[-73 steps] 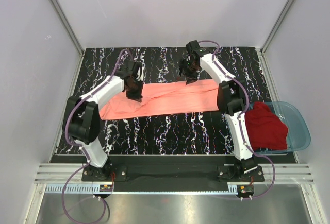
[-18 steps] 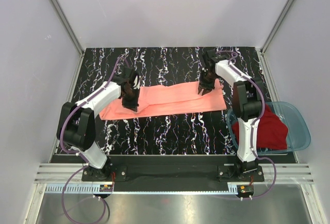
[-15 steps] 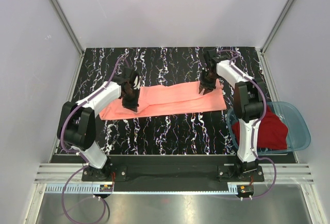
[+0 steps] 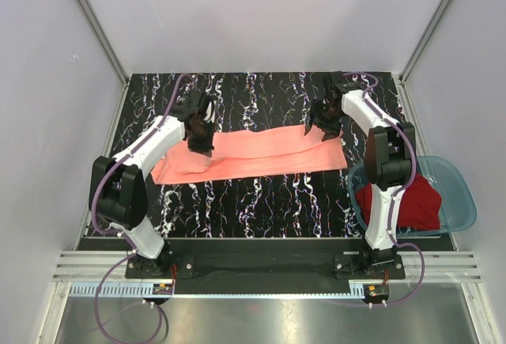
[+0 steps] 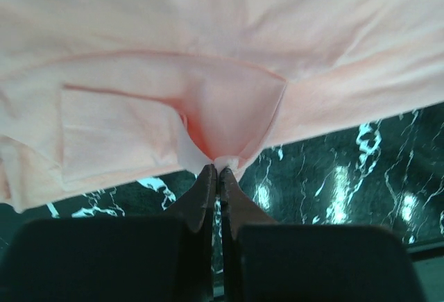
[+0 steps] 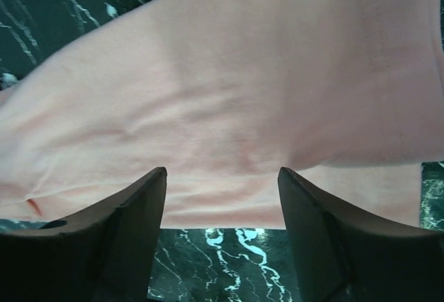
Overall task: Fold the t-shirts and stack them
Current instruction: Fold the tshirt
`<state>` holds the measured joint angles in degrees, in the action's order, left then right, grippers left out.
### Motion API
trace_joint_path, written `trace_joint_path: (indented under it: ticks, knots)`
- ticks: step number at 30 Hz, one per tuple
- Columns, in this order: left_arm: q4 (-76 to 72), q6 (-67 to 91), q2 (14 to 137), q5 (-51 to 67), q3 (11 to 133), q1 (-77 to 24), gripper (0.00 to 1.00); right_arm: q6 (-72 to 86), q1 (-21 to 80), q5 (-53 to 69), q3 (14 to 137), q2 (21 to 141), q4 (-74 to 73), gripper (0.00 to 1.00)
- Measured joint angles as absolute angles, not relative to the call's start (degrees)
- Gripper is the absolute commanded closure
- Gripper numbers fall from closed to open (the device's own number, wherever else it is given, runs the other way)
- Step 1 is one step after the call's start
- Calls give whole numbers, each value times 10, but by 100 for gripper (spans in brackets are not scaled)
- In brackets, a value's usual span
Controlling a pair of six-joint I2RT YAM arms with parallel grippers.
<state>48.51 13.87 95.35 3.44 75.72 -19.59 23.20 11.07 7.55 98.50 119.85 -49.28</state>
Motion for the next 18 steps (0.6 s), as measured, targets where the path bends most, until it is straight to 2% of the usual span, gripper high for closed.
trace_joint_path:
  ticks: [5, 12, 15, 16, 18]
  knots:
    - [493, 139, 994, 11, 854, -196, 100, 263, 93, 106, 954, 1159, -465, 20]
    - [487, 141, 1021, 13, 884, -196, 98, 319, 19, 147, 882, 1106, -433, 23]
    - [475, 144, 1012, 24, 843, -196, 79, 329, 10, 152, 865, 1101, -421, 23]
    - [469, 147, 1007, 30, 822, -196, 67, 331, 11, 156, 861, 1100, -420, 23]
    - [470, 150, 994, 42, 780, -196, 50, 334, 15, 163, 855, 1100, -416, 23]
